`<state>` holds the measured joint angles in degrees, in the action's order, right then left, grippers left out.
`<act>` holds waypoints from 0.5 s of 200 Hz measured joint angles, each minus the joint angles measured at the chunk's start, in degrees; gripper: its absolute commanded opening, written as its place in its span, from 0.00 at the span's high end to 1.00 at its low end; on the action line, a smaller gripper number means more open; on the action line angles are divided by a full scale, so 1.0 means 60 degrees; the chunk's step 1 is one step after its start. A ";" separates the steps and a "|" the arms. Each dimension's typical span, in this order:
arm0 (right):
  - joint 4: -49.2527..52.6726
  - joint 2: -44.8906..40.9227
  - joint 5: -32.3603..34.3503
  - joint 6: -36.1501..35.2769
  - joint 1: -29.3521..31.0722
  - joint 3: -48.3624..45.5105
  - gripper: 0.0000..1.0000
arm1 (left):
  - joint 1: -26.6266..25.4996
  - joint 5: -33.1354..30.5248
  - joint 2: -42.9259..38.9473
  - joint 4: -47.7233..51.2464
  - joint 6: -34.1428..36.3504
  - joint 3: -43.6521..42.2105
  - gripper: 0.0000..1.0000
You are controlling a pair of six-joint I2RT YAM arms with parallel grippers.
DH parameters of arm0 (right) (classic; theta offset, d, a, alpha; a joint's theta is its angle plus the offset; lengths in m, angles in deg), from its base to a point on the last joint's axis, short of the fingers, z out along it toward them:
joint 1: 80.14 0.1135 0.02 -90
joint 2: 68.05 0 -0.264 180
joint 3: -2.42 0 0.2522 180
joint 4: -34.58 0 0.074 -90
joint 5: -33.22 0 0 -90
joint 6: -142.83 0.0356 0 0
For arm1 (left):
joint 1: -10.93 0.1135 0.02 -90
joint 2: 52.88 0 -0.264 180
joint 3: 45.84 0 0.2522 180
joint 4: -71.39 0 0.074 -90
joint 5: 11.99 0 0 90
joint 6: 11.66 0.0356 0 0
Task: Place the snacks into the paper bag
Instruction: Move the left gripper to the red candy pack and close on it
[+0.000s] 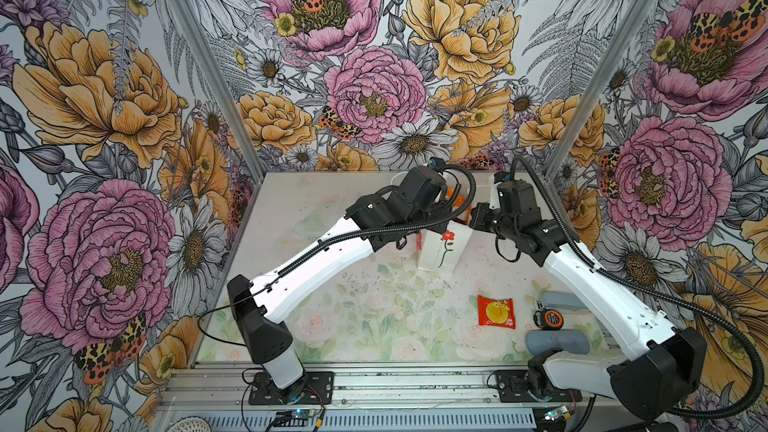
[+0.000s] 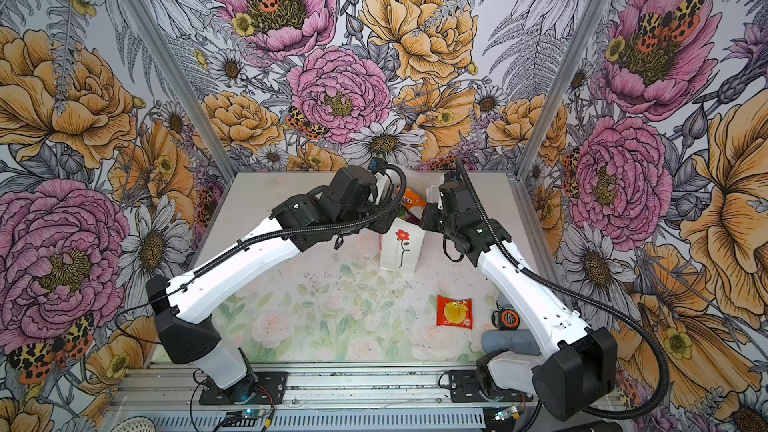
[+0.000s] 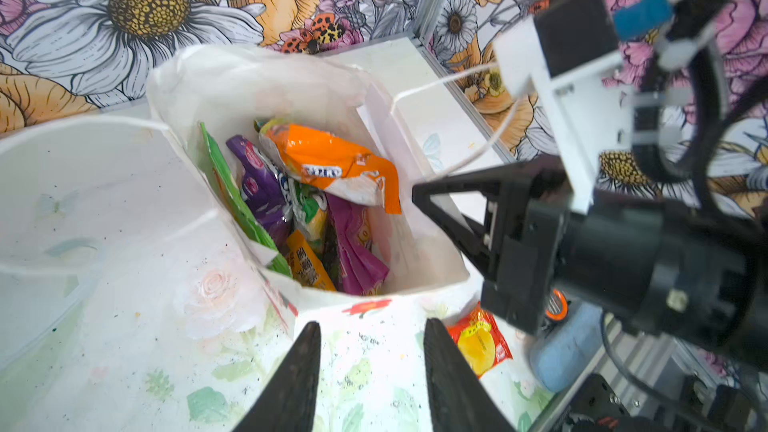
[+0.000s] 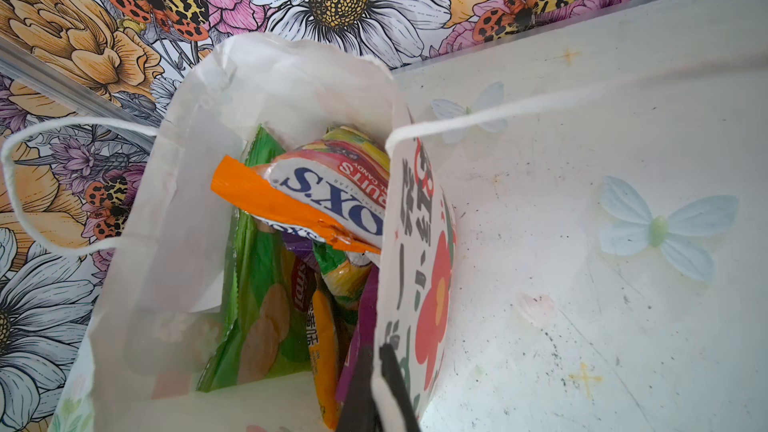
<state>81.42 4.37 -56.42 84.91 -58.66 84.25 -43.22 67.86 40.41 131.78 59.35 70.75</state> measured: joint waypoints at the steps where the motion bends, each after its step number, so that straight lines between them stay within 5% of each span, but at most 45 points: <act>1: 0.0000 0.0000 0.0000 0.0000 0.0000 0.0000 1.00 | -0.0011 -0.0011 -0.0033 -0.0033 0.0000 -0.0055 0.56; 57: 0.0007 0.0000 0.0004 -0.0007 0.0000 0.0004 1.00 | -0.1319 -0.0452 -0.2641 -0.3053 -0.0098 -0.5260 0.51; 100: 0.0011 0.0000 0.0007 -0.0007 0.0000 0.0015 1.00 | -0.2415 -0.0219 -0.2466 -0.5078 -0.0834 -0.7887 0.41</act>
<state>81.49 4.37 -56.38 84.86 -58.66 84.34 -57.71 66.55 25.62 101.31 54.35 23.43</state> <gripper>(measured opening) 0.047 0.562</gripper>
